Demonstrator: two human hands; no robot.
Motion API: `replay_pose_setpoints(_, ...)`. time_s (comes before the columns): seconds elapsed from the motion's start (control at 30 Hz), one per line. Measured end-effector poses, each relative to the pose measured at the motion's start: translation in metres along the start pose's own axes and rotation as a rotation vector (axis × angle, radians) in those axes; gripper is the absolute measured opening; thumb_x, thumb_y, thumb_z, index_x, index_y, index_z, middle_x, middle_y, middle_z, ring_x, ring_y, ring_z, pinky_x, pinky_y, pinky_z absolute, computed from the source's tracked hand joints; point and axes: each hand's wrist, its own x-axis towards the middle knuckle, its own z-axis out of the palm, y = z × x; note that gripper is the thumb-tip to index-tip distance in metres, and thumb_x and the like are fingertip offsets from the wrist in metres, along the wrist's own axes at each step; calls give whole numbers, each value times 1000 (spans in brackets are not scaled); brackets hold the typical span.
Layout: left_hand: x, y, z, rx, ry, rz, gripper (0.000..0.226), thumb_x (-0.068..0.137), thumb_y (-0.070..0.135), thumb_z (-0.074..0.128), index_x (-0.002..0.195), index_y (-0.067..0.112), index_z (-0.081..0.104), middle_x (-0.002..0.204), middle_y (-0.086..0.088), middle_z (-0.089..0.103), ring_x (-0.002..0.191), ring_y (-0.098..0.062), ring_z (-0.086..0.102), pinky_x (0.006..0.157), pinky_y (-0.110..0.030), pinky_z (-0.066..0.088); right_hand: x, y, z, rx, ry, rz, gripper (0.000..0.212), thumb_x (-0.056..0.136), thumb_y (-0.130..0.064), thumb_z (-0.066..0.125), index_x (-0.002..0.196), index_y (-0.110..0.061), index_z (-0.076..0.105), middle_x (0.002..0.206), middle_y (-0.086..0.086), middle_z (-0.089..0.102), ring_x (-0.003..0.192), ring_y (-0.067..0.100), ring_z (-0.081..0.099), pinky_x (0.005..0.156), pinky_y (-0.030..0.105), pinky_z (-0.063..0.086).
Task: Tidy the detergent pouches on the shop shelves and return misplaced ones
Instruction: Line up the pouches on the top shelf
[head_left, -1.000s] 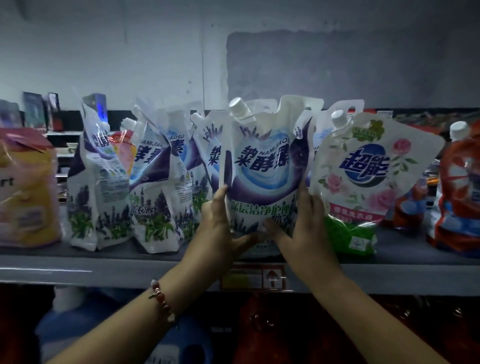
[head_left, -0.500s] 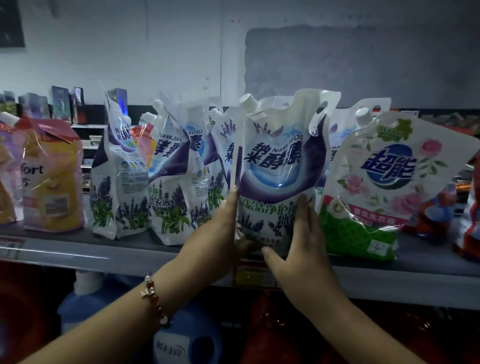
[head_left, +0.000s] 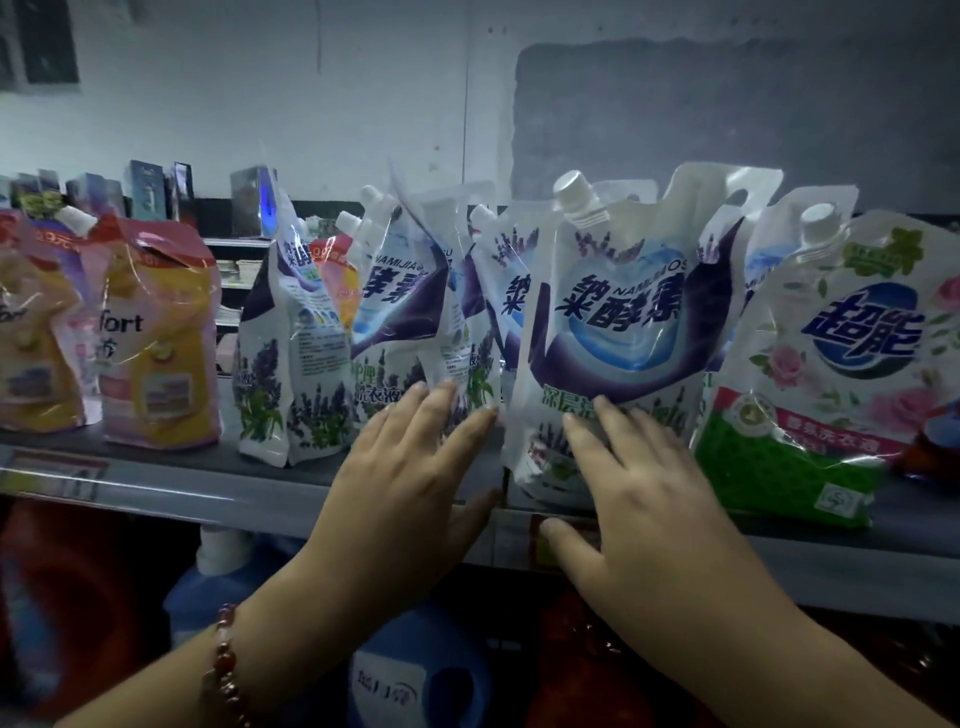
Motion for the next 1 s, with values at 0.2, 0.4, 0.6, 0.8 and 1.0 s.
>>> replay_pose_setpoints(0.2, -11, -67, 5, -133, 94, -139, 67, 89, 52, 47, 145, 17, 48, 140, -15, 51, 127, -34, 50, 101, -48, 46, 34, -46, 8, 32, 16, -97, 78, 97, -53, 41, 155, -32, -6, 163, -5, -9, 149, 17, -12, 117, 31, -11)
replay_pose_setpoints(0.4, -3, -107, 22, -307, 13, -205, 89, 86, 62, 50, 157, 15, 22, 147, -7, 46, 133, -24, 46, 106, -34, 39, 64, -91, 21, 144, 13, -127, 79, 96, -51, 46, 154, -35, -3, 163, -7, -8, 149, 14, -8, 118, 29, -2)
replay_pose_setpoints(0.6, 27, -109, 27, -360, -144, -314, 120, 79, 70, 62, 158, 17, -11, 153, -7, 41, 131, -25, 47, 100, -37, 44, 89, -105, 42, 291, -66, 31, 87, 91, -51, 55, 153, -40, -6, 163, -10, -11, 149, 17, 1, 118, 35, 13)
replay_pose_setpoints(0.8, 27, -87, 34, -607, -156, -321, 122, 81, 52, 71, 154, 18, -23, 161, -9, 15, 142, -28, 22, 117, -40, 24, 99, -92, 56, 552, -68, 217, 97, 77, -40, 64, 151, -45, 2, 155, -14, 25, 141, 13, 28, 116, 37, 30)
replay_pose_setpoints(1.0, 10, -83, 28, -770, 36, -152, 92, 86, 48, 68, 156, 31, 11, 150, 5, 35, 138, -12, 33, 114, -28, 30, 112, -88, 62, 808, 190, 393, 42, 86, -57, 58, 121, -43, 40, 120, -13, 58, 115, 13, 56, 98, 37, 47)
